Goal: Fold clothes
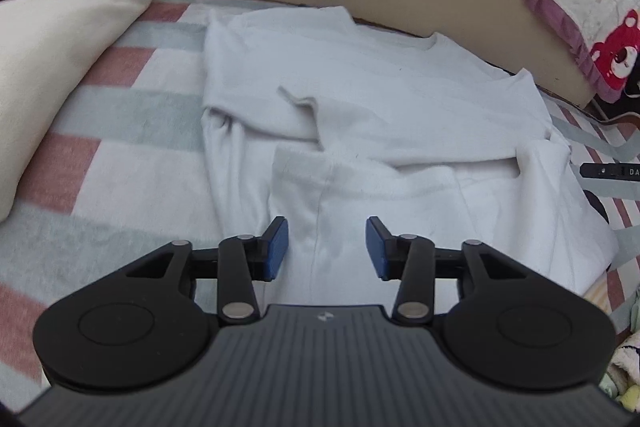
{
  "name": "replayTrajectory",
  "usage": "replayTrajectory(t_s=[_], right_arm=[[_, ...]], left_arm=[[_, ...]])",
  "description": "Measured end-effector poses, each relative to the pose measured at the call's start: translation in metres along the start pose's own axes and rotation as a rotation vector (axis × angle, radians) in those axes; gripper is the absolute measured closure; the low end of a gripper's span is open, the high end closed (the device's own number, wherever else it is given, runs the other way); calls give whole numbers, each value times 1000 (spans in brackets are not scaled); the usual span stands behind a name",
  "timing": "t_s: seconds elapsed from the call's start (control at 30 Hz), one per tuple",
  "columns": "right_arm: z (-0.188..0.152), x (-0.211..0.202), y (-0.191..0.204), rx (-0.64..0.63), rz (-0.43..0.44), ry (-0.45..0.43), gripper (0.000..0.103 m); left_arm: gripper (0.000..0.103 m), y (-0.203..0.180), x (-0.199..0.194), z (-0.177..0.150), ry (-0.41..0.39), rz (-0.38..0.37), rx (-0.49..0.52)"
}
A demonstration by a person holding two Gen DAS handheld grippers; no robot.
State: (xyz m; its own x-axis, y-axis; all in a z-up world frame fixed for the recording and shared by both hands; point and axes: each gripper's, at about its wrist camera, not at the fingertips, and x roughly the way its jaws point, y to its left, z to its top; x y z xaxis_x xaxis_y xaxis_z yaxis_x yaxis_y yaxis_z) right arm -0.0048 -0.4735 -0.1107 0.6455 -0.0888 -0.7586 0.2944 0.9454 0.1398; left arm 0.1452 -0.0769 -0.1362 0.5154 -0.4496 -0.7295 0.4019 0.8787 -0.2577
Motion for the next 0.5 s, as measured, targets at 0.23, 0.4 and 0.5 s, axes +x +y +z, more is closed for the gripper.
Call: replayTrajectory(t_s=[0.23, 0.4, 0.5], right_arm=[[-1, 23, 3, -111, -14, -49, 61], [1, 30, -1, -115, 21, -84, 61], [1, 35, -5, -108, 1, -66, 61]], left_arm=[[98, -15, 27, 14, -9, 42, 97], [99, -13, -12, 21, -183, 112, 33], [99, 11, -29, 24, -250, 142, -79]])
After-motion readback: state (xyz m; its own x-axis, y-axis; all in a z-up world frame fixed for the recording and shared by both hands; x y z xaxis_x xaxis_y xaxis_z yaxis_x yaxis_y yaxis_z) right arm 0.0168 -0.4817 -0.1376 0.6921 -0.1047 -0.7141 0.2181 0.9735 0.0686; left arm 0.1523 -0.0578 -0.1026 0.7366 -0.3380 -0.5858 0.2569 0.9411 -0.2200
